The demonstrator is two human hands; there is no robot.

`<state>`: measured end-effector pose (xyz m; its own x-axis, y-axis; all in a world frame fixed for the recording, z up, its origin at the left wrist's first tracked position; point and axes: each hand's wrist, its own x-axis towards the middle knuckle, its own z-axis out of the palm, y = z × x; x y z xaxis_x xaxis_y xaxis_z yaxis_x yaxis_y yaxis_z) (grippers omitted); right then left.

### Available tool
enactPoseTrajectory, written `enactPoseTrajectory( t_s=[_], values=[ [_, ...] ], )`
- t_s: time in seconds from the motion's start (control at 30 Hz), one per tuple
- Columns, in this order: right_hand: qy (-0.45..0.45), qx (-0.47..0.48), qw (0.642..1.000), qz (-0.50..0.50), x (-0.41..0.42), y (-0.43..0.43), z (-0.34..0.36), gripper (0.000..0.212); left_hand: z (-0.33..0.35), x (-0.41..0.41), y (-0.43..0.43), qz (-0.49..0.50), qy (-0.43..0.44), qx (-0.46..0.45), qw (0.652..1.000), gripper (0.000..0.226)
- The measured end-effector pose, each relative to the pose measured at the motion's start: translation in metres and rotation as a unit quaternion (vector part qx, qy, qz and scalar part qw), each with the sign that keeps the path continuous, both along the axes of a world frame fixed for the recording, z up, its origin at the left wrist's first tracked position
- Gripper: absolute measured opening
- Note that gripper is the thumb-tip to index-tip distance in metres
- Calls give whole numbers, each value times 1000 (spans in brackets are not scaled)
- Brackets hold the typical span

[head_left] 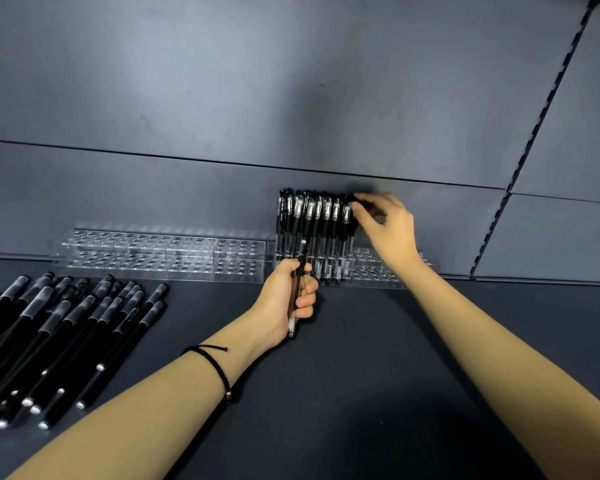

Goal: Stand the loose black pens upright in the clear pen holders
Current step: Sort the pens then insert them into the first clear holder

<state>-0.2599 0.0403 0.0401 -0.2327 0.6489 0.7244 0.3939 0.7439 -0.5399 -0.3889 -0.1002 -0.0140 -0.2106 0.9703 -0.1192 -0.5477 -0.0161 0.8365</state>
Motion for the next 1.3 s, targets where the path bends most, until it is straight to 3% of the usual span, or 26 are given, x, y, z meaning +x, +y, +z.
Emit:
enactPoseTrajectory(
  t_s=[0.13, 0.23, 0.37, 0.5, 0.57, 0.63, 0.7, 0.77, 0.87, 1.3],
  values=[
    [72, 18, 996, -40, -2, -16, -3, 25, 2, 3, -2, 2, 20, 16, 1000, 21],
    [35, 18, 999, 18, -5, -41, -4, 14, 2, 9, -3, 35, 77, 53, 995, 15],
    [-78, -126, 975, 163, -8, -63, -3, 17, 2, 18, -9, 71, 193, 107, 973, 9],
    [-21, -204, 955, 216, -4, -69, 2, 18, -2, 20, -12, 122, 312, 136, 932, 6],
    [0, -231, 941, 247, -1, -70, 6, 21, -3, 19, -13, 156, 453, 119, 870, 10],
    [58, -240, 935, 255, 2, -69, 12, 26, -3, 18, -16, 177, 663, 63, 724, 22],
    [131, -203, 946, 216, 6, -61, 21, 27, -4, 19, -18, 157, 790, 35, 592, 35],
    [168, -127, 966, 150, 13, -49, 28, 26, -8, 22, -16, 57, 838, 10, 542, 51],
    [165, -41, 983, 69, 22, -33, 34, 26, -14, 23, -15, -63, 841, -42, 536, 61],
    [111, -9, 992, 54, 12, -15, 15, 24, -14, 22, -14, -46, 852, -36, 520, 61]
  ],
)
